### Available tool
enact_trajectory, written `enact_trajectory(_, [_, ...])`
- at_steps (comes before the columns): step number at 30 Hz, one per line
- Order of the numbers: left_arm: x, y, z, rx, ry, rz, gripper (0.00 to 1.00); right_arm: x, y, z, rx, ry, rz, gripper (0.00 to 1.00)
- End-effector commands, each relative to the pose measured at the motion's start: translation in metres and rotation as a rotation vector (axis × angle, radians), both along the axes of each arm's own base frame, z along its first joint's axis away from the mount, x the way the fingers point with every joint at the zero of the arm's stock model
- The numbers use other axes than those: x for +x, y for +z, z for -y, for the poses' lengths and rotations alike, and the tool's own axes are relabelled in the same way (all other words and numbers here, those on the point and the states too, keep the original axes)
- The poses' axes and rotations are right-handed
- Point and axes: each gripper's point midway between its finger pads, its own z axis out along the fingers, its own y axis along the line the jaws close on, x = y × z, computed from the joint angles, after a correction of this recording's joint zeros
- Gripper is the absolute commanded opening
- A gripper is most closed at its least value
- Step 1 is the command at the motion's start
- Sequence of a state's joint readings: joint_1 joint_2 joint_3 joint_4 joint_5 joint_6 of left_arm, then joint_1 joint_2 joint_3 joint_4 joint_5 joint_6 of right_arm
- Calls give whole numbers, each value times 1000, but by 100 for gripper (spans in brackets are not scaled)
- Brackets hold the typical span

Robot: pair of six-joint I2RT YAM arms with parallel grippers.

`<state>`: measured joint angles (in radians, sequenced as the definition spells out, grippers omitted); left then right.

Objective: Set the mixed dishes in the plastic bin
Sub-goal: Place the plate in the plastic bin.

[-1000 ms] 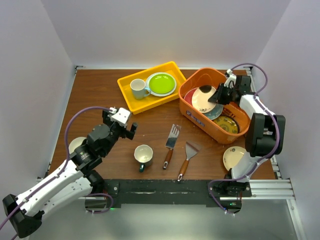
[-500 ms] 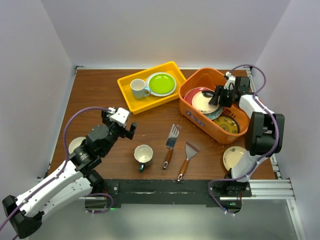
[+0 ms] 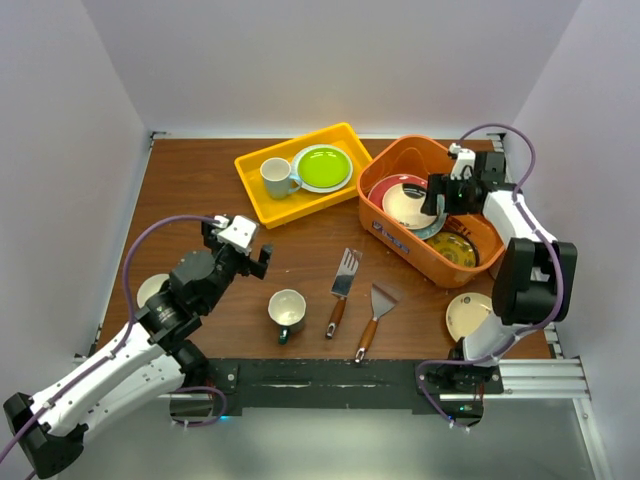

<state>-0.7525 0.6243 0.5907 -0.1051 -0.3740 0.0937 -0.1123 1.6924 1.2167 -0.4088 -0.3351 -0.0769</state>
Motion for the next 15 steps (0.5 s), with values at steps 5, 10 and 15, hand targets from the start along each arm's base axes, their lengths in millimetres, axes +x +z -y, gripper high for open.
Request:
enact_trajectory(5, [1,13,0,-37,-3,49,100,-17,72,4,-131,146,161,98])
enact_trajectory(10, [0,13,0,-38,-9,48,100,-31,102,4,-173,177,225,99])
enact_trajectory(15, [0,13,0,-39,-10,49,100,-47,128,-7,-156,223,301,99])
